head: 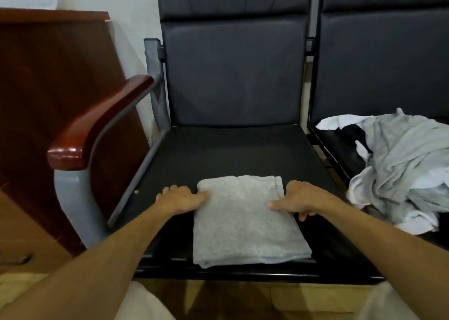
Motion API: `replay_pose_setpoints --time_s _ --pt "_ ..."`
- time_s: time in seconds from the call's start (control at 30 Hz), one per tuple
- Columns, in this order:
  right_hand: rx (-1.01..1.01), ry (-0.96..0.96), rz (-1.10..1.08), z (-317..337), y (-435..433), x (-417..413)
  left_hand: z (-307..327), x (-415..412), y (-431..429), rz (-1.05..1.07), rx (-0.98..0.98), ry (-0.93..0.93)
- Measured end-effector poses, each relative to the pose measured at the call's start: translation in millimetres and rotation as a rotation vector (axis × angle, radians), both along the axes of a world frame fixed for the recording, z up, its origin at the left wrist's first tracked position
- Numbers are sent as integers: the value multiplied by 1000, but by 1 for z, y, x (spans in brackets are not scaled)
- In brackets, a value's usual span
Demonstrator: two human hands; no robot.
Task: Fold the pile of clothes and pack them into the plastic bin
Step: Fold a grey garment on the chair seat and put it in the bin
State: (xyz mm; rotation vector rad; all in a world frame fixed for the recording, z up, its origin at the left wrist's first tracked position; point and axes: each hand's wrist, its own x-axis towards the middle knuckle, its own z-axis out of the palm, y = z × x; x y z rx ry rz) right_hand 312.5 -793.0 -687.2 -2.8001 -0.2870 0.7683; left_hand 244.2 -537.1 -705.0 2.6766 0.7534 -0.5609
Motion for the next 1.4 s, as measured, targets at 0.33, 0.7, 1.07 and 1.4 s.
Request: replay_pose_setpoints --time_s 0.33,0.7,1.07,1.4 --pt "229 22 50 -11 27 -4 6 -4 -19 2 -475 -433" --pt "1047 138 -309 42 37 -48 67 -49 -16 414 -1010 -758" --pt "1009 -23 336 116 177 -141 115 -197 93 336 -426 -1121" --pt "648 47 871 9 323 -269 13 -419 161 855 -614 -1097"
